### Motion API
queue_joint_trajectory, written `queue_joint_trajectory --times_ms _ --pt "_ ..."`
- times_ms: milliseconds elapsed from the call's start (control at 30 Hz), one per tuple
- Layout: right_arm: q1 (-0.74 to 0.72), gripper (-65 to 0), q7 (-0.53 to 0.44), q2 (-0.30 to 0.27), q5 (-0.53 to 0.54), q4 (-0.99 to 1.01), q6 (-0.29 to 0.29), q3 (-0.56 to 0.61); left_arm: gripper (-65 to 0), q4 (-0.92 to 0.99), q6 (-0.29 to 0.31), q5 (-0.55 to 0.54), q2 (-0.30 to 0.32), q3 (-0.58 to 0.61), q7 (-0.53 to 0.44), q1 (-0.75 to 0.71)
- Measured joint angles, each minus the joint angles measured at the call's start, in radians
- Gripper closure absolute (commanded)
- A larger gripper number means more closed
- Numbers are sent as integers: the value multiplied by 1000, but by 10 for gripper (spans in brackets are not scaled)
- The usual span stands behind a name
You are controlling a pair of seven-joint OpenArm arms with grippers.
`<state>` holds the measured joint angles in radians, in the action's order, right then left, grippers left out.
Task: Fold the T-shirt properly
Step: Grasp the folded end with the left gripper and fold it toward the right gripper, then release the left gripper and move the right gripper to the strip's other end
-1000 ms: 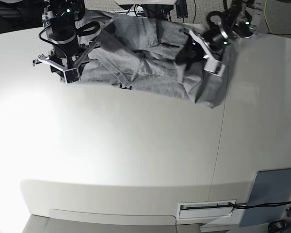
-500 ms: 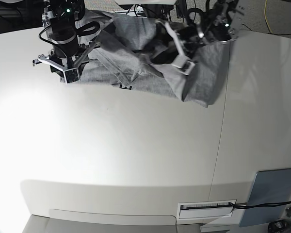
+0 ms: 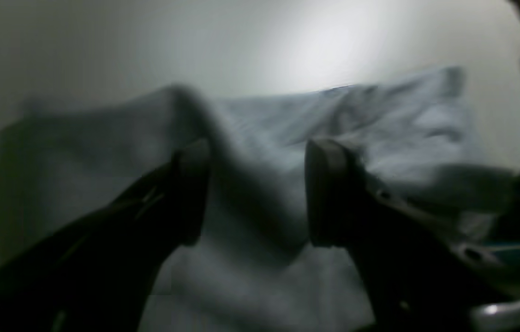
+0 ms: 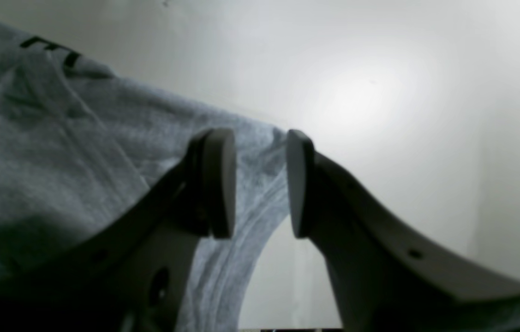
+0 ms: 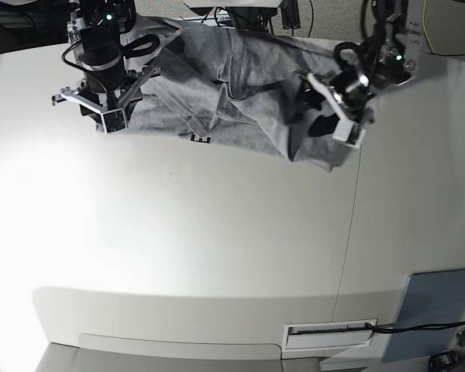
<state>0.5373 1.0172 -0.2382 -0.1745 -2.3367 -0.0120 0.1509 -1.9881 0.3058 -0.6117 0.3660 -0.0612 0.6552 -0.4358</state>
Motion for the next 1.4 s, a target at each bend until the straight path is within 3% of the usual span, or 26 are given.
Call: queue_joint_trajectory --times_ms 100,267,400,600,733,933,1033,1100,1133,1233,1267,1400 --pt "0 -191 0 0 0 0 0 0 -6 11 -33 76 3 1 -4 -17" --pt "0 -191 3 0 0 0 1 0 0 82 -29 97 3 84 -85 -16" --pt "0 -191 19 0 0 0 1 0 0 167 -95 152 -5 175 -88 27" --pt "0 -191 19 0 0 0 0 0 0 193 -93 149 -5 291 -119 105" --pt "0 -191 19 0 0 0 0 0 0 193 -124 154 -33 385 -121 179" --pt "0 -191 19 0 -24 0 4 0 0 193 -92 147 -103 485 -117 264" --pt "2 -192 19 0 -34 0 4 -8 0 185 -94 149 -102 470 -74 297" --pt "13 -192 20 0 -34 0 -12 -29 0 169 -60 155 -95 438 -63 297" --pt "21 -192 22 0 -35 0 -20 -40 -4 157 -31 146 -90 416 -55 293" --pt "48 -192 26 0 -36 0 -39 -59 -230 128 44 79 -71 329 8 280" --pt "60 -192 33 0 -33 0 -40 -61 -272 125 66 63 -64 295 34 270" --pt "90 -187 64 0 84 0 -40 -65 -277 127 80 84 -50 202 98 195"
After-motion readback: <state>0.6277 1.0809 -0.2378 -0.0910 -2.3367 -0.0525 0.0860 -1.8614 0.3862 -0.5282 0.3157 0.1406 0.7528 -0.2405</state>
